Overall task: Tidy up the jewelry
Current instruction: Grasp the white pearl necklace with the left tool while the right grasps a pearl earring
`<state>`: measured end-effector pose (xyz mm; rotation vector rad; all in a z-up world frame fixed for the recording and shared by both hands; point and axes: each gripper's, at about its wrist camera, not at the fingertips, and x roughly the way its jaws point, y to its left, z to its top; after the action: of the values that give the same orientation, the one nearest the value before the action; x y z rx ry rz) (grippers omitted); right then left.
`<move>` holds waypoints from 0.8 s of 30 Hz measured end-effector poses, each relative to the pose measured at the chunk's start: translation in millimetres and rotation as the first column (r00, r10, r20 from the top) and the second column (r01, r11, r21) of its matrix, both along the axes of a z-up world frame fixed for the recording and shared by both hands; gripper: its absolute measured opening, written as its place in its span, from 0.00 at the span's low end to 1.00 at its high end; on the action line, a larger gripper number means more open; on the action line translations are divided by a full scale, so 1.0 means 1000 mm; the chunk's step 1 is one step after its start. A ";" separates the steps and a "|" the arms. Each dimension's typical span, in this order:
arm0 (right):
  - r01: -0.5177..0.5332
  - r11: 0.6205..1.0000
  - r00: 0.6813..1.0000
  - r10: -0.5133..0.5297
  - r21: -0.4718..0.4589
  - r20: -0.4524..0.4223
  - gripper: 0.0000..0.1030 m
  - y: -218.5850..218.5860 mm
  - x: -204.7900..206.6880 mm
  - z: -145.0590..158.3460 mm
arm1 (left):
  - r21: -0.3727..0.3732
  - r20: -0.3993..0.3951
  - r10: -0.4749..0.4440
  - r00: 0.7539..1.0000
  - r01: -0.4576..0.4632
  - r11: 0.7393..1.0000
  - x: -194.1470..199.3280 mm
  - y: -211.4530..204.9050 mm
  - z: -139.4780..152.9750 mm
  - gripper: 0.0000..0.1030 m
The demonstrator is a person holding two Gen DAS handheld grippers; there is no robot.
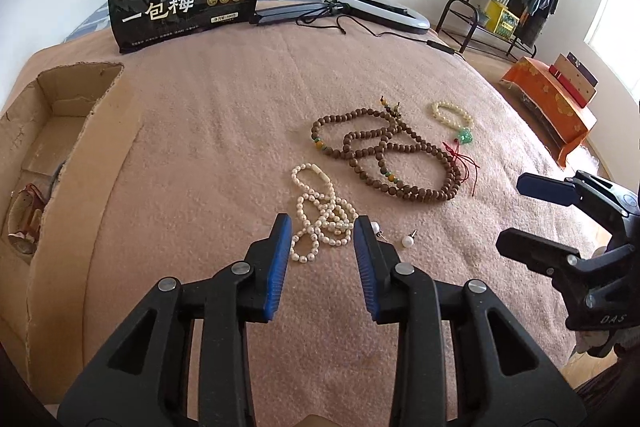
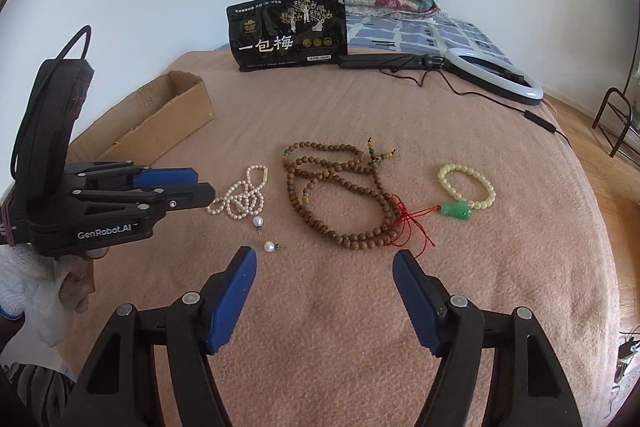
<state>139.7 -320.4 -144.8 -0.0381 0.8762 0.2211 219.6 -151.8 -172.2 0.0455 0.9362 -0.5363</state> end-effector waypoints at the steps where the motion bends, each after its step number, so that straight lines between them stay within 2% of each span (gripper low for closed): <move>1: -0.005 1.000 1.000 0.005 -0.001 -0.002 0.68 0.002 0.001 -0.002 | 0.004 -0.002 -0.001 1.000 0.001 1.000 0.002 -0.002 -0.002 0.31; 10: -0.053 0.999 0.998 0.053 -0.011 -0.022 0.58 0.019 0.014 -0.015 | 0.043 -0.027 -0.002 1.000 0.003 0.999 0.019 -0.014 -0.022 0.31; 19: -0.057 0.998 0.998 0.057 0.001 -0.040 0.57 0.022 0.022 -0.023 | 0.057 -0.033 -0.015 0.999 0.016 0.998 0.027 -0.018 -0.029 0.31; 24: -0.068 0.998 0.997 0.068 -0.006 -0.042 0.57 0.023 0.023 -0.025 | 0.035 -0.046 -0.032 0.998 0.033 0.999 0.023 -0.012 -0.028 0.31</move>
<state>162.3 -296.9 -169.9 -0.0708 0.9184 0.2832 242.8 -164.1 -200.3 0.0812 0.9907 -0.5525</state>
